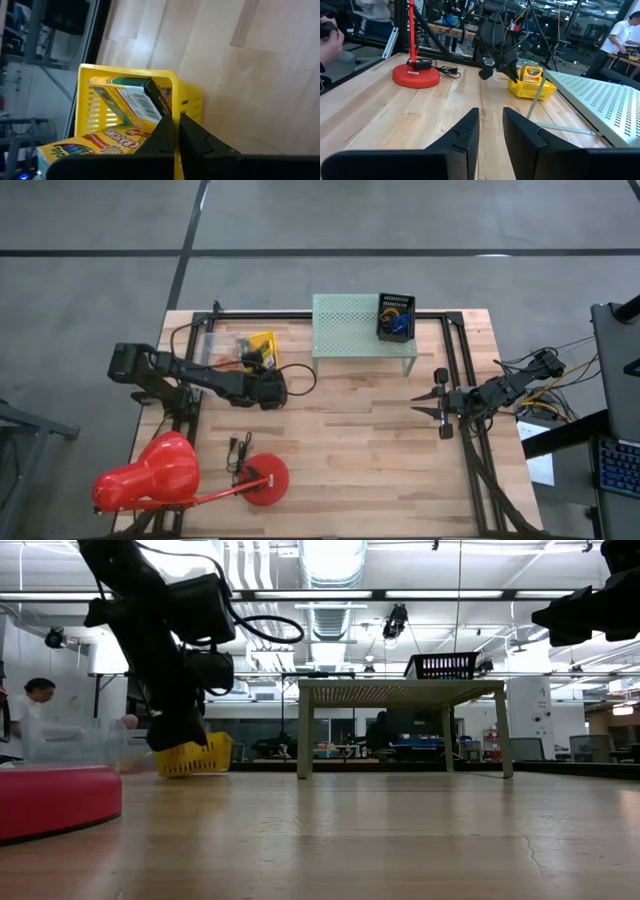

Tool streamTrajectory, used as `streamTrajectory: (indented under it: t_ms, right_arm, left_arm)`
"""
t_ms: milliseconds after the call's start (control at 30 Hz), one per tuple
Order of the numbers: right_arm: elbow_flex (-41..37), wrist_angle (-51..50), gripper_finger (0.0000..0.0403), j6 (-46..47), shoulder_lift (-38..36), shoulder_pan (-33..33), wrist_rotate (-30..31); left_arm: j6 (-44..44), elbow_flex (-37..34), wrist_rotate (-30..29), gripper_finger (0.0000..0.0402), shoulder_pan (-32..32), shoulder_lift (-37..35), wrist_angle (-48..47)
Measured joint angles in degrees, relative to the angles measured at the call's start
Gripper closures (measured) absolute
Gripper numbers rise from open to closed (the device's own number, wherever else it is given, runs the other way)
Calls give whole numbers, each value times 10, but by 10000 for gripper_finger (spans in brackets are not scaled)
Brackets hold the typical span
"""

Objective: Pick & Place Office Desk Supplies
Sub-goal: Put the yellow bin with the crayons on the shelf

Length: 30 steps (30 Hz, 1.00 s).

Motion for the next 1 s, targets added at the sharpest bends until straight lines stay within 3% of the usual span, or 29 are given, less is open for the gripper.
streamTrajectory:
  t_ms: [600,1000]
  right_arm:
    - [0,0,312,0,0,0,0]
    - [0,0,328,0,0,0,0]
  left_arm:
    - [45,1,-28,399,-12,2,1]
    - [68,84,-16,399,-20,2,-74]
